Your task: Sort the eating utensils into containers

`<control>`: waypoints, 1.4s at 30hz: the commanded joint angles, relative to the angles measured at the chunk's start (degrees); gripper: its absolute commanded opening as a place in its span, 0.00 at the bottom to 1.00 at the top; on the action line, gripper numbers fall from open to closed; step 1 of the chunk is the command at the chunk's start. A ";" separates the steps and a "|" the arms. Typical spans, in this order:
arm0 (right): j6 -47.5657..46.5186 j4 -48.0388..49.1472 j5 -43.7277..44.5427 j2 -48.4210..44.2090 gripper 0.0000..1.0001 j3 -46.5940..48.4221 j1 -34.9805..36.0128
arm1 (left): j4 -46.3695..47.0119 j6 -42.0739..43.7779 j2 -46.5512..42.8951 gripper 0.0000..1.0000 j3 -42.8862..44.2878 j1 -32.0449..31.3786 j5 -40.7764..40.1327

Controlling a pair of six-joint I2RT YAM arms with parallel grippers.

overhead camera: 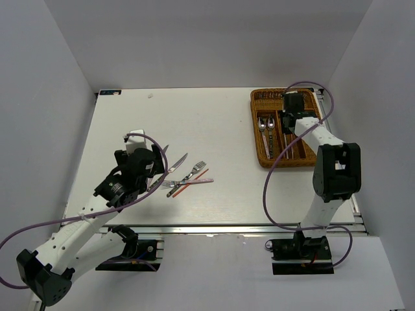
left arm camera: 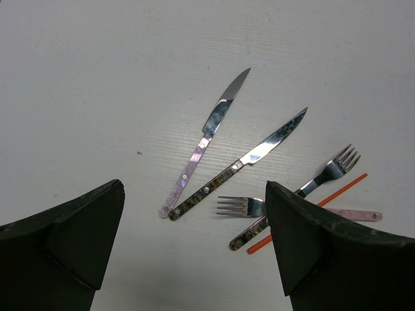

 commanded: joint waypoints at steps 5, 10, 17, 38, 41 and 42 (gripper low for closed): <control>2.58 -3.05 1.92 1.94 0.23 3.80 -0.01 | 0.26 0.18 -0.61 0.98 -0.34 0.20 0.44; 4.16 -6.56 2.80 0.54 0.70 6.96 0.51 | 0.35 0.44 -0.09 0.98 -0.17 0.20 0.62; 0.49 -2.19 -8.33 -4.99 0.89 4.52 10.60 | 0.26 0.27 -0.44 0.98 -0.25 0.20 0.18; -24.93 5.21 -26.03 5.27 0.45 -2.71 46.75 | 0.17 0.09 -0.35 0.98 -0.25 0.20 -0.17; -25.37 5.47 -26.38 6.68 0.45 -2.44 46.75 | 0.17 0.09 0.00 0.98 -0.25 0.20 0.01; -25.37 5.38 -27.07 6.86 0.45 -2.26 46.75 | 0.17 0.18 0.09 0.98 -0.17 0.20 0.01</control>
